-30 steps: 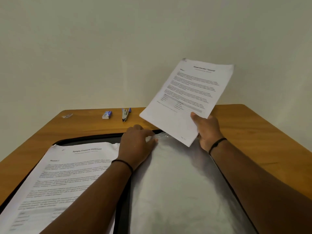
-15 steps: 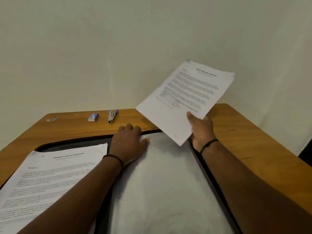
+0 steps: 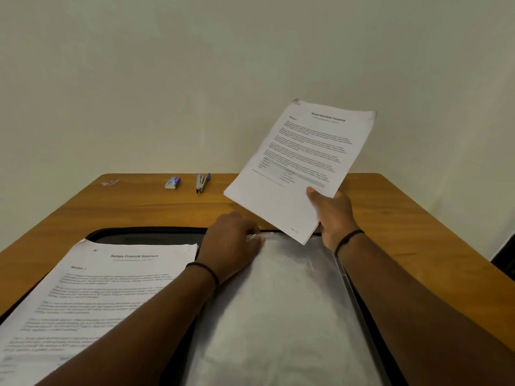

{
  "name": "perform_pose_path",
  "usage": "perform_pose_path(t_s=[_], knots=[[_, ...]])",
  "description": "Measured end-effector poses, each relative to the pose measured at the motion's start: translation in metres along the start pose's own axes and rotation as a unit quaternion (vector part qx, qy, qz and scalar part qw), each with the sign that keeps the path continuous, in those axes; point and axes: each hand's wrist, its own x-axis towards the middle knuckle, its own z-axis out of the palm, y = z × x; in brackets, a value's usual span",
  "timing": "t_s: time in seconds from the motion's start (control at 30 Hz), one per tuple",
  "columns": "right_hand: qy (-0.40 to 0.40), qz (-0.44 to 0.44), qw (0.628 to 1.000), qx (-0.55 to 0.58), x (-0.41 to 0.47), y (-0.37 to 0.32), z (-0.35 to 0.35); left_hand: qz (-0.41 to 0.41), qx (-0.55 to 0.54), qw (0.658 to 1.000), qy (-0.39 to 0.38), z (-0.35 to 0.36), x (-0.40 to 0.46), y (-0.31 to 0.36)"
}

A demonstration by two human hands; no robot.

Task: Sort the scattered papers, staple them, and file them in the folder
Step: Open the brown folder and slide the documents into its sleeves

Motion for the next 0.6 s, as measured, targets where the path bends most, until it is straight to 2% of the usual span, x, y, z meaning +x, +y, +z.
perform_pose_path(t_s=[0.17, 0.3, 0.43, 0.6], knots=[[-0.007, 0.003, 1.000, 0.024, 0.004, 0.008, -0.005, 0.020, -0.049, 0.998, 0.036, 0.002, 0.005, 0.000], [-0.010, -0.004, 1.000, 0.005, 0.018, 0.008, -0.002, 0.069, -0.019, 0.993, 0.093, 0.010, 0.007, -0.005], [-0.008, -0.016, 1.000, -0.002, 0.036, 0.002, -0.006, 0.100, -0.011, 0.993, 0.054, 0.021, 0.007, 0.005], [-0.032, -0.003, 0.999, -0.003, 0.050, 0.019, -0.005, 0.090, 0.011, 0.995, 0.044, 0.021, 0.013, -0.005]])
